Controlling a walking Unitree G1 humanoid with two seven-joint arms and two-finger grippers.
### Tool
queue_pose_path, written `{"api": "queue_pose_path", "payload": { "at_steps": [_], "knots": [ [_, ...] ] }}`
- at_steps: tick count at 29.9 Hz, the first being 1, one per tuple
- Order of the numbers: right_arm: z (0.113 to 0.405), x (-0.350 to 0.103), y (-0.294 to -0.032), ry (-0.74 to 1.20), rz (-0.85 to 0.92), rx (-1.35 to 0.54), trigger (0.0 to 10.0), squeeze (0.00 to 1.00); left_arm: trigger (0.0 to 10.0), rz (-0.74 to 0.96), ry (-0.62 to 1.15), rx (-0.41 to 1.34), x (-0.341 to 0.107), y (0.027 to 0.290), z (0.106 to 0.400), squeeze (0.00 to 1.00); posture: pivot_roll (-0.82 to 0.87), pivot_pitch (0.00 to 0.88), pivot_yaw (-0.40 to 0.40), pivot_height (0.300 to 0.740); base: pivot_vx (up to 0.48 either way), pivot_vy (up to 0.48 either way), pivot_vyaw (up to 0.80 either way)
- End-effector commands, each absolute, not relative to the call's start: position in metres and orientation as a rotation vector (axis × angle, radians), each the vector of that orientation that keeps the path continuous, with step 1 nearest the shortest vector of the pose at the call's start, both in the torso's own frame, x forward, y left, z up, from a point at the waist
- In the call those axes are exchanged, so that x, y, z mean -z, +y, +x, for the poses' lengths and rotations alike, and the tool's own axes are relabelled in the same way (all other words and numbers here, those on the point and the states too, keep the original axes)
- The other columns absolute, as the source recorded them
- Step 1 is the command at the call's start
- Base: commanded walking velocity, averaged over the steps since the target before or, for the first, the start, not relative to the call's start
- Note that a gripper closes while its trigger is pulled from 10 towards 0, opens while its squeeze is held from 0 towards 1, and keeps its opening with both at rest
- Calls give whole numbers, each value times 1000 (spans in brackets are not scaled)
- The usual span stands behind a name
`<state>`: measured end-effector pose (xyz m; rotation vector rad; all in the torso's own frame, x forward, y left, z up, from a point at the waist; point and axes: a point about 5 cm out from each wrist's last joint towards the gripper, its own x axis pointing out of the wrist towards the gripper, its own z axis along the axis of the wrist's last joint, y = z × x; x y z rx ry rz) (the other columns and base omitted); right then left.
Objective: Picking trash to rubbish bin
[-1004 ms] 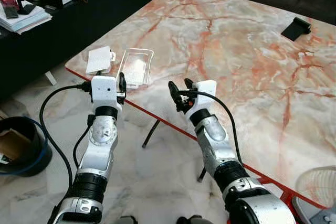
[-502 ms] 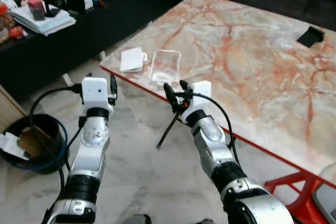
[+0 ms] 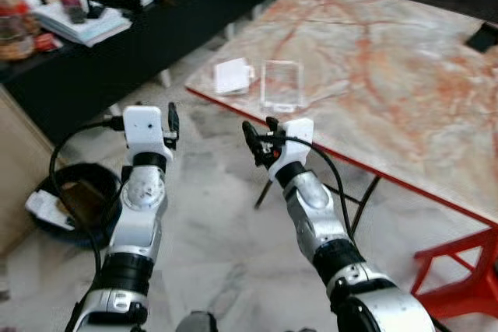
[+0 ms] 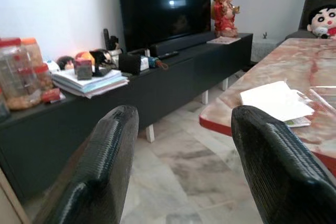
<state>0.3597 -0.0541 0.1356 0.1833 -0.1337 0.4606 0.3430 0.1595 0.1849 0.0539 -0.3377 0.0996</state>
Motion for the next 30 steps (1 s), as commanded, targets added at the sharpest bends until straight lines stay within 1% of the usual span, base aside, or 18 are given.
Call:
{"api": "queue_pose_path", "payload": {
  "at_steps": [1,8,30],
  "knots": [
    [361,-140,-52,-144,205,-451,10000,0,10000,39,-383,-73,-202,153,345,0,128,168,-39,740,251,0,0],
    [362,-140,-50,-135,197,-456,10000,0,10000,51,-370,-99,-202,160,346,0,128,174,-36,740,425,0,0],
    [358,-138,-44,-130,170,-465,10000,0,10000,68,-359,-89,-201,158,343,0,137,185,-29,740,468,0,0]
  ]
}}
